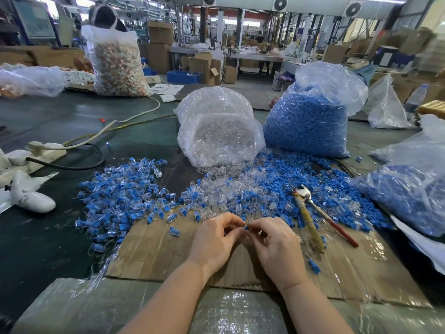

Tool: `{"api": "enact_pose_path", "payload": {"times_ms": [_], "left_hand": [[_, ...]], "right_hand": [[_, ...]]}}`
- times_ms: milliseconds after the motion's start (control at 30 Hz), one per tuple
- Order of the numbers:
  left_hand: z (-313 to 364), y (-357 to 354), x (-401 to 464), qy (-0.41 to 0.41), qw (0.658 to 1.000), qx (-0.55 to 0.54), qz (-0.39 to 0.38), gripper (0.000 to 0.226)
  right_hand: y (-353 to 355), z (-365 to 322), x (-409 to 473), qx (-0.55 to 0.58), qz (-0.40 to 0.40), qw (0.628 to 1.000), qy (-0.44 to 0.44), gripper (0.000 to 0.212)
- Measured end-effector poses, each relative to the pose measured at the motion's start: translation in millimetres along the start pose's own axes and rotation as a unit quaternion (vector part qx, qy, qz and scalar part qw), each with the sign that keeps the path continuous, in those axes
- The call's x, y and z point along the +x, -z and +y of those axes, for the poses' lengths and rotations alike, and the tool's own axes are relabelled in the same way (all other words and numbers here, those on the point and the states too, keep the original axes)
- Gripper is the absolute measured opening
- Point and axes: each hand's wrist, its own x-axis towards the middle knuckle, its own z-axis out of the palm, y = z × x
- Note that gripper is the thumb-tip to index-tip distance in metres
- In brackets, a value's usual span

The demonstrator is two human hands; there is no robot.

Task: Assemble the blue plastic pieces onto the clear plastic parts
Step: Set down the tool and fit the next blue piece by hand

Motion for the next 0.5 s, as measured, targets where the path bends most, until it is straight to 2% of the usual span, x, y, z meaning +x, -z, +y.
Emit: {"api": "enact_pose_path", "payload": {"times_ms": [200,500], "left_hand": [[2.2,2.0,0.8,0.013,1.000,-0.021,0.005,0.015],[3.9,1.8,0.9,0.015,1.000,-0.021,0.014,0.009]], "right_hand": [[-0.4,3.3,-0.2,0.021,-0.007,1.000,-0.011,0.016],[-0.6,4.3,0.7,0.027,-0.013,1.000,-0.001,0.014]]}}
